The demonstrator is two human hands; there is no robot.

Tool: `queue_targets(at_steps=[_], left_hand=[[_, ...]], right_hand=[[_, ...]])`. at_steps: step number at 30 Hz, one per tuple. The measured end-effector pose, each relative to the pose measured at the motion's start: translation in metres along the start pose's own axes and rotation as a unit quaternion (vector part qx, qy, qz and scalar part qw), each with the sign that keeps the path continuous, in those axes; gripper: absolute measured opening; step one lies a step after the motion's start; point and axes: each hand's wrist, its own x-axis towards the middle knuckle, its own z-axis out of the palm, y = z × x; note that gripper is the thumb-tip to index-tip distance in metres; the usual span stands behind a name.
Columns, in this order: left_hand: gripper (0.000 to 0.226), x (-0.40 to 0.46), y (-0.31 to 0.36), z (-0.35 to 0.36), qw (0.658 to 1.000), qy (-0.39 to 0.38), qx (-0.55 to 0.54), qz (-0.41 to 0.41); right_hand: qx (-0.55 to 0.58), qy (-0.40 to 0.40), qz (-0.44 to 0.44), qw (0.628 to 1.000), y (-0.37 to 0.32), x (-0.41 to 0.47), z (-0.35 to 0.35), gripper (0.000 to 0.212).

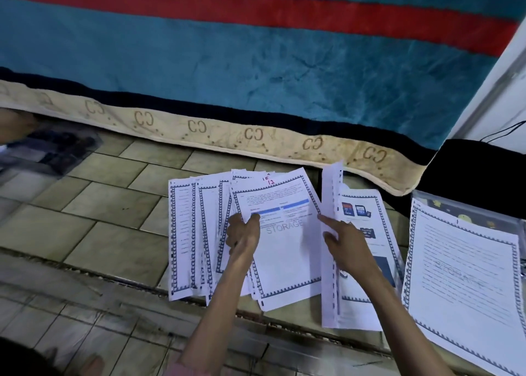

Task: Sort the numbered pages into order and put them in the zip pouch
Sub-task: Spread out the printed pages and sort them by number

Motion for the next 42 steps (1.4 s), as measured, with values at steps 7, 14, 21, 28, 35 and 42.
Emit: queue_targets(at_steps=[7,14,21,28,35,42], left_hand=[[0.026,-0.003,0.010,-0.007,0.996,-0.047,-0.054,0.053],[0.010,0.001,0.010,-0.003,0.989,-0.046,-0.136,0.042],[0.034,0.016,-0.014,-0.024,0.988,-0.072,-0.136,-0.012],[0.027,0.028,-0.030,-0.033,0.984,-0.107,-0.130,-0.055],[0.053,0.014,-0.015,-0.037,0.944,-0.262,-0.196,-0.042],[0.045,0.009,0.000,-0.025,0.961,-0.257,-0.081,0.057]], right_hand=[[0.106,-0.014,0.038,0.994,-0.009,0.000,-0.002,0.045],[0.086,-0.061,0.073,0.992,-0.018,-0.002,0.006,0.097],[-0.111,-0.046,-0.058,0.991,-0.037,-0.013,0.042,0.083],[-0.224,-0.115,-0.062,0.966,-0.023,-0.018,0.089,0.091],[-0.115,-0.080,-0.011,0.990,-0.039,-0.022,0.077,0.117],[0.063,-0.006,-0.002,0.998,-0.048,-0.018,0.055,0.069]])
